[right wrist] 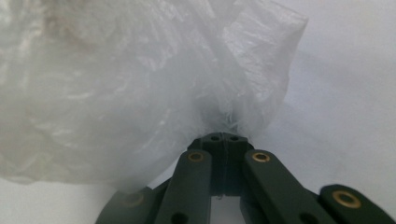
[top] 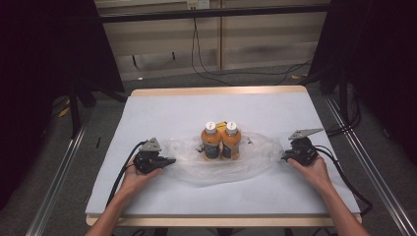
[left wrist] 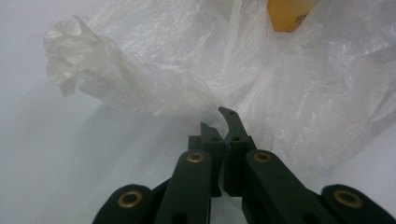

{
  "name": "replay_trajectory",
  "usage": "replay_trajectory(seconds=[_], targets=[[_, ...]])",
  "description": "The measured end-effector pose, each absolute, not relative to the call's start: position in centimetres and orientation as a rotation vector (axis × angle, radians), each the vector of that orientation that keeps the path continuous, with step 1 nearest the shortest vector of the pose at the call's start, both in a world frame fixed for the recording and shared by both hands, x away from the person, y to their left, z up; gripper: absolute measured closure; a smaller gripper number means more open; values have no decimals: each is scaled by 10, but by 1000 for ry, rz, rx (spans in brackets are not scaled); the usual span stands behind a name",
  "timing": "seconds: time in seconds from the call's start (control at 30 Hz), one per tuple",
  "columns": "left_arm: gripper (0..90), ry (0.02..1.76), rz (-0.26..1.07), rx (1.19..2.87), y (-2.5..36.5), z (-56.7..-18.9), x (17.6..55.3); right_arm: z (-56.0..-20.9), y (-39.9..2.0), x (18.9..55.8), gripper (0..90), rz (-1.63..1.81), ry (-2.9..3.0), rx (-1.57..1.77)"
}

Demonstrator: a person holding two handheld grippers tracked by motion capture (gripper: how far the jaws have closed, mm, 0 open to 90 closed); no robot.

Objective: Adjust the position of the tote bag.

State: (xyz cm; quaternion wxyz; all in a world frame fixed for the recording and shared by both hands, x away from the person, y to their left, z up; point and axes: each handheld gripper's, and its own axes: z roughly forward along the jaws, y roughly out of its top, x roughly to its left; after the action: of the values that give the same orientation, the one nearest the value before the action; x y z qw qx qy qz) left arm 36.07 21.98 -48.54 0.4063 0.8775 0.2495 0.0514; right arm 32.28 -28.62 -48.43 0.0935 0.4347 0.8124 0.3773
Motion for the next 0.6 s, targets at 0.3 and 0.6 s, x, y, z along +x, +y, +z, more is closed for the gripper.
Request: replay_trajectory(seconds=[0.3, 0.6], targets=[[749, 652, 139, 2166, 224, -478, 358, -476, -288, 314, 731, 1169, 2381, 1248], [482, 667, 166, 2087, 230, -462, 349, -462, -291, 302, 441, 1251, 2308, 1241]])
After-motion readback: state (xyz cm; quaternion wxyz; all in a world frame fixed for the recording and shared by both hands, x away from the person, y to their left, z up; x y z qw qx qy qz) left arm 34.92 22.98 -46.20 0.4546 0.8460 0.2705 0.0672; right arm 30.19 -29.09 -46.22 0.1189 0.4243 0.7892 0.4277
